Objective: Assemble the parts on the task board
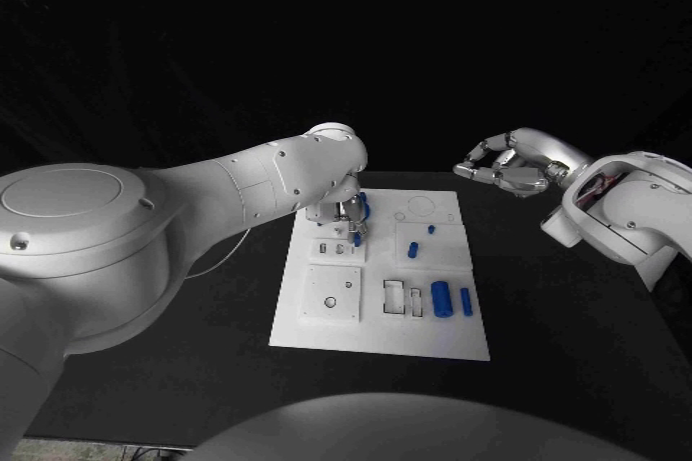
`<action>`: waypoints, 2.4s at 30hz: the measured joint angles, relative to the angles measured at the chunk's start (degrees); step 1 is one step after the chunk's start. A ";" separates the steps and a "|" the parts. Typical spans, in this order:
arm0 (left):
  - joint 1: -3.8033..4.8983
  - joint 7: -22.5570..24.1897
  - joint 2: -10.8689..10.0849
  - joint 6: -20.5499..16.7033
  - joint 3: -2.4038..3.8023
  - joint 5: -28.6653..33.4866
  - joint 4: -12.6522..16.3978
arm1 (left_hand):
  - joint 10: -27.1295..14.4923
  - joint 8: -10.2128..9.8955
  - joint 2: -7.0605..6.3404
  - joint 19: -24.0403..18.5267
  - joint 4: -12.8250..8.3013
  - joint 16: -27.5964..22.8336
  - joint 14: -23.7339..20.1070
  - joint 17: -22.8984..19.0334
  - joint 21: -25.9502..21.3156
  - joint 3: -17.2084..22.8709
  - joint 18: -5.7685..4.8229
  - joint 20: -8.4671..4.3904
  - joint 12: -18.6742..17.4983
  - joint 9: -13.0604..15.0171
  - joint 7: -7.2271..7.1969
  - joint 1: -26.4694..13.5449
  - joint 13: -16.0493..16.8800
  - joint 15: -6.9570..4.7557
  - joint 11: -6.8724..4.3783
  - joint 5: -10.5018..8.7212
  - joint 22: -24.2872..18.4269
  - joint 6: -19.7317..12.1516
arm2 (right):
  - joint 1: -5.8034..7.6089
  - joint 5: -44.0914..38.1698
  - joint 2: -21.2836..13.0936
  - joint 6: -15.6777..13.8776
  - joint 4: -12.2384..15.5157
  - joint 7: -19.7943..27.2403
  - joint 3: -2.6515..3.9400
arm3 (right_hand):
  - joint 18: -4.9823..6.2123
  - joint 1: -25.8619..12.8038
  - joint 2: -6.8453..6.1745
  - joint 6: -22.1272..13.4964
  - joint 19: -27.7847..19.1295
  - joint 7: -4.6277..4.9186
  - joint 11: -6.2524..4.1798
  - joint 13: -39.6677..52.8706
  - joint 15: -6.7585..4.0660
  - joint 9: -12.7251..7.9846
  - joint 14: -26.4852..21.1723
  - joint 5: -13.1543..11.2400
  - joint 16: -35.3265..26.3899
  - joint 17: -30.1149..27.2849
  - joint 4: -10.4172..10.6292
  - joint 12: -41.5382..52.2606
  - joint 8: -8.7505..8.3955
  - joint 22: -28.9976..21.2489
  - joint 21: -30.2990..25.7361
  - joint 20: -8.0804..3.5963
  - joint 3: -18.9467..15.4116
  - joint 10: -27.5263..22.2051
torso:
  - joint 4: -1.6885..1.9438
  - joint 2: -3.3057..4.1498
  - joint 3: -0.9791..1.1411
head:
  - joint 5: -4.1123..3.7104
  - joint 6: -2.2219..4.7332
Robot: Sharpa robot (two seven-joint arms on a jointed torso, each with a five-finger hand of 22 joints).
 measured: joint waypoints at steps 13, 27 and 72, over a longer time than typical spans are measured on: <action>0.02 0.25 -1.82 -1.32 -0.02 -0.66 3.09 | 0.01 2.31 -3.65 0.21 0.14 0.00 0.00 0.01 0.00 8.18 0.01 -0.21 0.00 5.95 -0.19 -3.36 -0.01 0.01 0.00 0.46 -0.01 -0.41 | -0.02 -0.01 -0.27 0.06 0.04 -0.11 -0.03 | 0.00 0.39 0.06 0.40 -0.27 0.02 0.00 0.00 0.00 -0.01 0.00 0.00 0.00 -0.01 0.00 0.00 0.00 -0.01 -0.32 0.10 0.00 0.00 | 0.05 -0.05 -0.01 | 0.30 0.00; 1.28 0.62 -7.57 -3.58 -0.01 -1.72 11.76 | 0.01 2.67 -4.62 0.21 0.05 0.00 0.00 0.04 0.00 10.52 0.00 -0.21 0.00 7.79 -0.08 -4.35 -0.01 0.01 0.01 0.44 -0.02 -0.49 | -0.14 -0.03 -0.40 0.11 -0.31 -0.13 -0.14 | 0.00 1.43 -0.36 0.39 -0.69 0.02 0.00 0.00 0.00 -0.02 0.00 0.00 0.00 -0.02 0.00 0.00 0.00 -0.01 -0.89 0.11 0.00 0.00 | 0.07 -0.07 -0.03 | 0.80 0.00; -0.17 1.36 -18.83 -23.63 -1.18 -6.36 27.26 | -0.01 2.88 -5.04 0.41 0.08 0.00 0.00 0.01 0.00 12.22 0.00 -0.41 0.00 8.67 0.26 -5.24 -0.01 0.03 0.04 1.02 -0.03 -0.58 | -3.37 0.36 0.55 0.22 -2.42 0.17 -0.26 | 0.00 2.55 -0.14 0.39 -1.50 0.02 0.00 0.00 0.00 -0.08 0.00 0.00 0.00 -0.03 0.16 0.00 0.00 0.01 -1.99 -0.31 -0.16 0.00 | 0.21 -0.49 -0.18 | 3.42 0.00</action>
